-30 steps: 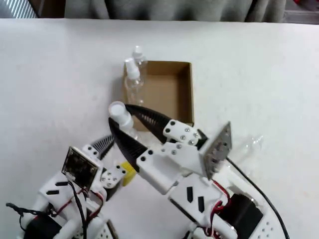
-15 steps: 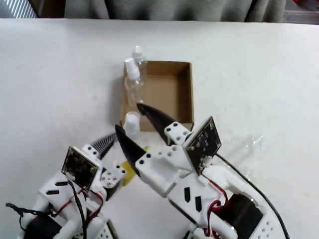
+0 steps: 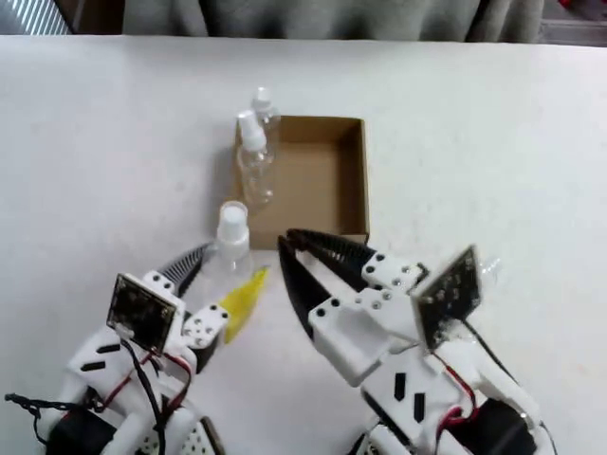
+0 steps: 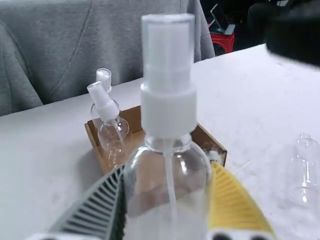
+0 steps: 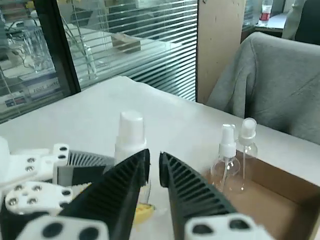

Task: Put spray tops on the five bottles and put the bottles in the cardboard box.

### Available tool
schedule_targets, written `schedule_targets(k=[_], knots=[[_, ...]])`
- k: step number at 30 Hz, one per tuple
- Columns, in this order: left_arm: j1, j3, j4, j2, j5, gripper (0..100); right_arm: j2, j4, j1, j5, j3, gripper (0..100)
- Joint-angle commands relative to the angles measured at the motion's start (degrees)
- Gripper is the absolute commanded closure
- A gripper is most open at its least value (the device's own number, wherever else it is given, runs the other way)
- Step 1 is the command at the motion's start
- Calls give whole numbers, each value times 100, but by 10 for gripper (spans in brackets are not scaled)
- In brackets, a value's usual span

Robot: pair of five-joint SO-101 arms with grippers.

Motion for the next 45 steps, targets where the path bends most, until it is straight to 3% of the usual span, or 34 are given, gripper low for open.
schedule_targets(k=[1, 4, 7, 10, 13, 16, 30, 35, 45], knots=[[-312, -352, -360, -31, 404, 979, -356, 22, 75, -53, 422, 983], [-743, -352, -668, -13, 958, 979, -760, 22, 48, -18, 941, 983], [-1279, -404, -993, 4, 1029, 979, -1059, 4, -13, -9, 1398, 983], [-1560, -686, -1002, 312, 1037, 980, -1218, 4, -532, 114, 1741, 983], [-1560, -1222, -993, 1138, 1037, 980, -1279, 4, -1288, 923, 2189, 983], [-1455, -1679, -1011, 1833, 1029, 980, -1279, -136, -1613, 1266, 2426, 983], [-338, -2092, -765, 1974, 1354, 980, -1270, -2580, -2079, 659, 3332, 983], [-268, -2567, -62, 1974, 1046, 980, -1270, -2642, -2044, 642, 3385, 983], [-259, -2769, 571, 1965, 721, 980, -1226, -2651, -1622, 633, 3393, 983]])
